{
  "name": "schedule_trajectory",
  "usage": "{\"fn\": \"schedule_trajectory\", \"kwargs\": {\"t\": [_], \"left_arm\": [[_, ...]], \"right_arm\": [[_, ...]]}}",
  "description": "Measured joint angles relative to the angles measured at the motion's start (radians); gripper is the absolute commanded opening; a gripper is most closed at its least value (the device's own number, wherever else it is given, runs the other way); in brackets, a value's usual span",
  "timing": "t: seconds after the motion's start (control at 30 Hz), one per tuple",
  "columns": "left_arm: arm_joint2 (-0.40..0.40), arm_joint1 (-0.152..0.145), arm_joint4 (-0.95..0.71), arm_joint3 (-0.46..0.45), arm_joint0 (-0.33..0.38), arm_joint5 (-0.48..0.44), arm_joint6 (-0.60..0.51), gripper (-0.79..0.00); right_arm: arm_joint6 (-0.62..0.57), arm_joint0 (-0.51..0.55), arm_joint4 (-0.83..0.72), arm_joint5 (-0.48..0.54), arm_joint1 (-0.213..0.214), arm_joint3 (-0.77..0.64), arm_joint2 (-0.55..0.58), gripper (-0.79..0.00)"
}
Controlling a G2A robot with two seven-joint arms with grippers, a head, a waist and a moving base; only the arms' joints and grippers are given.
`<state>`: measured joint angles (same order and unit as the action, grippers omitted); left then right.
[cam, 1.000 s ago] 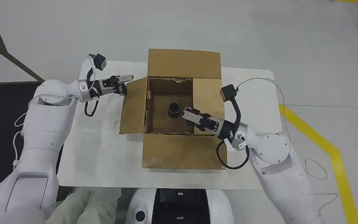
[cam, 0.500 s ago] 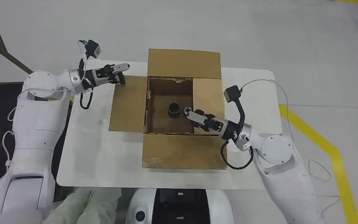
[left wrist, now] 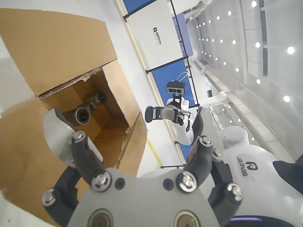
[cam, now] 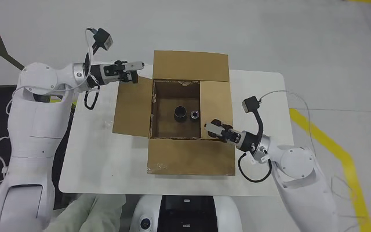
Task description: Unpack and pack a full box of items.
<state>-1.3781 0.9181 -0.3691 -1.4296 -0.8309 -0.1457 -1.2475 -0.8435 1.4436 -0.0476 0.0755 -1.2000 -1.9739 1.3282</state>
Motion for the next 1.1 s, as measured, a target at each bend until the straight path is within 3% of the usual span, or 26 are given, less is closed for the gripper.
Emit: {"fn": "schedule_trajectory", "kwargs": {"t": [0.23, 0.5, 1.1], "left_arm": [[0.089, 0.013, 0.038, -0.051, 0.040, 0.046, 0.042, 0.000], [0.215, 0.039, 0.077, -0.015, 0.102, 0.056, 0.094, 0.000], [0.217, 0.040, 0.079, -0.012, 0.105, 0.053, 0.097, 0.000]], "right_arm": [[-0.007, 0.067, -0.009, 0.013, 0.014, -0.033, 0.062, 0.000], [-0.002, 0.098, -0.026, 0.021, 0.019, -0.043, 0.083, 0.000], [-0.002, 0.098, -0.026, 0.020, 0.019, -0.043, 0.083, 0.000]]}}
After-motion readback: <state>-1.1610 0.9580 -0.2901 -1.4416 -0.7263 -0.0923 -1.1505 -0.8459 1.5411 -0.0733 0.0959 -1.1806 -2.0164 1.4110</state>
